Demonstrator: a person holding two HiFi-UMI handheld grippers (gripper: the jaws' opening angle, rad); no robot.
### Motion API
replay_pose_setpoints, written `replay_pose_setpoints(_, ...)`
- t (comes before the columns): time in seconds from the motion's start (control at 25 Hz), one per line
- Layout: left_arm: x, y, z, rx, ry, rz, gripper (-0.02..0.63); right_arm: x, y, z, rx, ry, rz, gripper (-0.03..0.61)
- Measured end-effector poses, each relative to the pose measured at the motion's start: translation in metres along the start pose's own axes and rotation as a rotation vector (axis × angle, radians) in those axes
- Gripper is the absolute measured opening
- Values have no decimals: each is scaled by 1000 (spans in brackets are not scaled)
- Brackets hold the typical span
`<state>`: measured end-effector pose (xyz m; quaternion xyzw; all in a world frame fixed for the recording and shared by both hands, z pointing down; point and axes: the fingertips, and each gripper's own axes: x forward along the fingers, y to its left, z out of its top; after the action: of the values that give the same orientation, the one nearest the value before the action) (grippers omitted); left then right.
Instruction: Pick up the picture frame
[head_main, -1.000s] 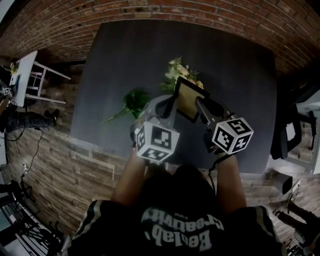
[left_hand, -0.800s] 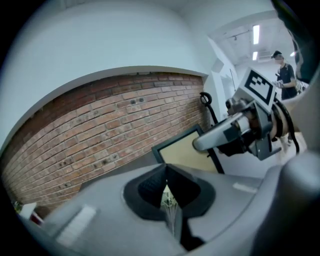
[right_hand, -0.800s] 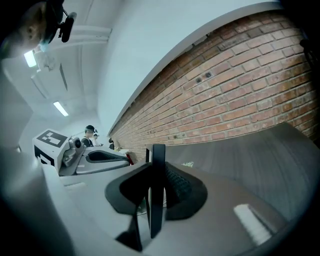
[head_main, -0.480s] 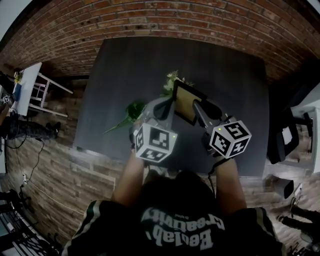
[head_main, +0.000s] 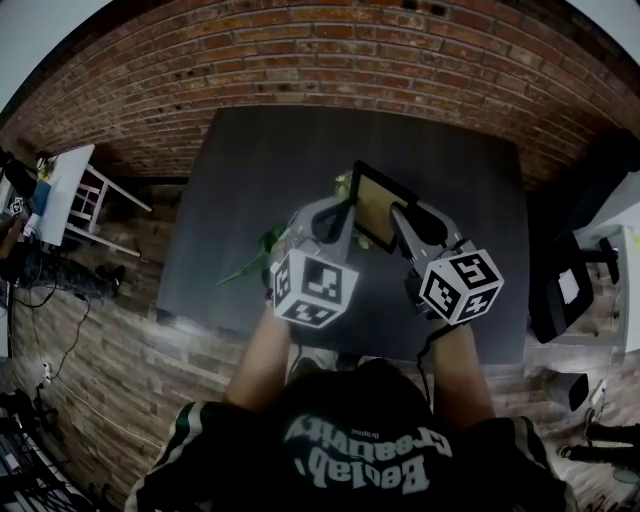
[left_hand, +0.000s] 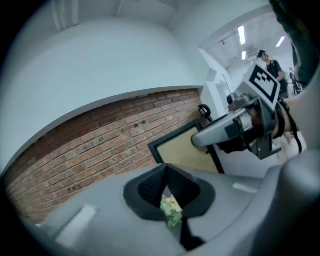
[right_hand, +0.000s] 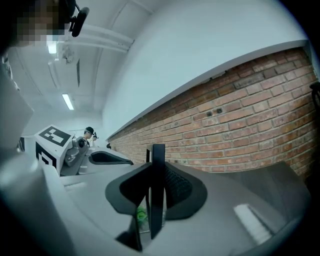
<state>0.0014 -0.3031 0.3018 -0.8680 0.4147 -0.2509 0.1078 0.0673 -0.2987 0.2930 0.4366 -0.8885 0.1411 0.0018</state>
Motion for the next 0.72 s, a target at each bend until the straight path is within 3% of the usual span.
replay_pose_setpoints(0.72, -16, 5, 63, 55, -121, 18, 3, -39, -5, 65, -83, -121, -80, 74)
